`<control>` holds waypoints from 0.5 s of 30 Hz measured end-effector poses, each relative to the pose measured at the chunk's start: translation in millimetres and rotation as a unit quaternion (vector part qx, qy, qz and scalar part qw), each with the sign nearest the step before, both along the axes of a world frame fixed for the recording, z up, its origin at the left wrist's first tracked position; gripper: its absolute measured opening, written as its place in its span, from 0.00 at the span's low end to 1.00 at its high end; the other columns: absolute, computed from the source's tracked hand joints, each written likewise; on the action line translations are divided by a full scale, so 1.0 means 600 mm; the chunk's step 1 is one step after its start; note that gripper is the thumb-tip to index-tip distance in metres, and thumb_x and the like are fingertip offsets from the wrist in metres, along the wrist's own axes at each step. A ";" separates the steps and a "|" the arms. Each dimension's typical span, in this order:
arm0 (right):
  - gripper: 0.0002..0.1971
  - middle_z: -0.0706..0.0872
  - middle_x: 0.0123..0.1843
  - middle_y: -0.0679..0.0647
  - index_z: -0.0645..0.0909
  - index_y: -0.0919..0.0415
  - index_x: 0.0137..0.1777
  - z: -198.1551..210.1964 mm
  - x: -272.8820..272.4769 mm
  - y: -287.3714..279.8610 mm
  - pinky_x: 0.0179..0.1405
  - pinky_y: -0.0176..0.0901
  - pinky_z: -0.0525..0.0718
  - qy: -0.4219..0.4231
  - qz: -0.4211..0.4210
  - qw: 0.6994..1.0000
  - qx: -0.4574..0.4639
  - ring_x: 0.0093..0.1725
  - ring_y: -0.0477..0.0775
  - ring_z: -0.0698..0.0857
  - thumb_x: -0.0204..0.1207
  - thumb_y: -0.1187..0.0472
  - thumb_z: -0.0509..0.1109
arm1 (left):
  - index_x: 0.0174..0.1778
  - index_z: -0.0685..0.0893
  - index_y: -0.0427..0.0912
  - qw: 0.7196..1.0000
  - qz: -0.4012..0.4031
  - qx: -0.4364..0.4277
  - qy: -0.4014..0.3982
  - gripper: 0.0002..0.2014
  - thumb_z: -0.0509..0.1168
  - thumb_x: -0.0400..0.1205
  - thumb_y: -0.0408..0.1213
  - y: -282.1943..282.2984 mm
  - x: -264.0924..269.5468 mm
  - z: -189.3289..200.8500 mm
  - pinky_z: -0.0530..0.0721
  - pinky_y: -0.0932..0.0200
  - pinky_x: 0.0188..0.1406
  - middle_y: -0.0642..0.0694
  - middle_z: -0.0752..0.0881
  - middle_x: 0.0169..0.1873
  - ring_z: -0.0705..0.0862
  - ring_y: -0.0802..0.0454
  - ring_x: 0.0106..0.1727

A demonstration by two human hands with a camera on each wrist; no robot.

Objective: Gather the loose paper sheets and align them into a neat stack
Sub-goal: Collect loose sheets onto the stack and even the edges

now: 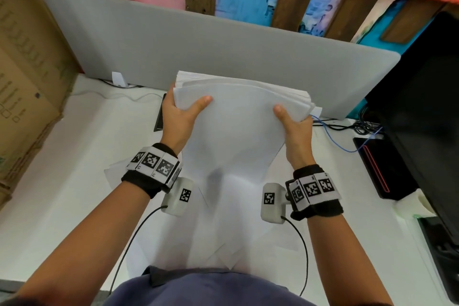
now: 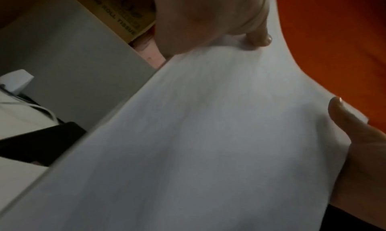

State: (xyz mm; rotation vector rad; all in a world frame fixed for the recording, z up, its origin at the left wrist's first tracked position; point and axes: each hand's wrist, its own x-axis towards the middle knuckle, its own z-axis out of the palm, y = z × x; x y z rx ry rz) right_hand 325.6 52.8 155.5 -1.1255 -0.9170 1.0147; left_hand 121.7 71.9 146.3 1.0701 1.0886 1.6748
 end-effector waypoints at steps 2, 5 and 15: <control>0.17 0.83 0.42 0.49 0.78 0.55 0.43 0.015 -0.008 -0.001 0.47 0.41 0.82 0.019 -0.027 0.999 0.020 0.43 0.47 0.83 0.64 0.43 0.71 | 0.47 0.79 0.50 1.000 0.014 0.025 -0.010 0.17 0.72 0.66 0.48 0.000 0.006 0.016 0.81 0.67 0.45 0.57 0.85 0.41 0.85 0.65 0.42; 0.21 0.76 0.40 0.55 0.74 0.57 0.40 0.030 -0.019 -0.003 0.47 0.47 0.76 0.018 -0.051 0.998 0.035 0.43 0.52 0.76 0.65 0.37 0.65 | 0.42 0.77 0.49 0.998 0.042 0.048 0.000 0.13 0.65 0.70 0.53 0.003 0.013 0.034 0.75 0.73 0.43 0.56 0.79 0.37 0.78 0.69 0.37; 0.11 0.79 0.49 0.50 0.78 0.47 0.48 0.038 0.000 -0.005 0.45 0.39 0.77 -0.023 -0.026 0.998 0.049 0.48 0.49 0.79 0.65 0.55 0.66 | 0.50 0.77 0.42 0.996 0.065 0.041 0.035 0.11 0.62 0.72 0.38 0.007 0.005 0.036 0.72 0.72 0.57 0.60 0.78 0.47 0.77 0.71 0.50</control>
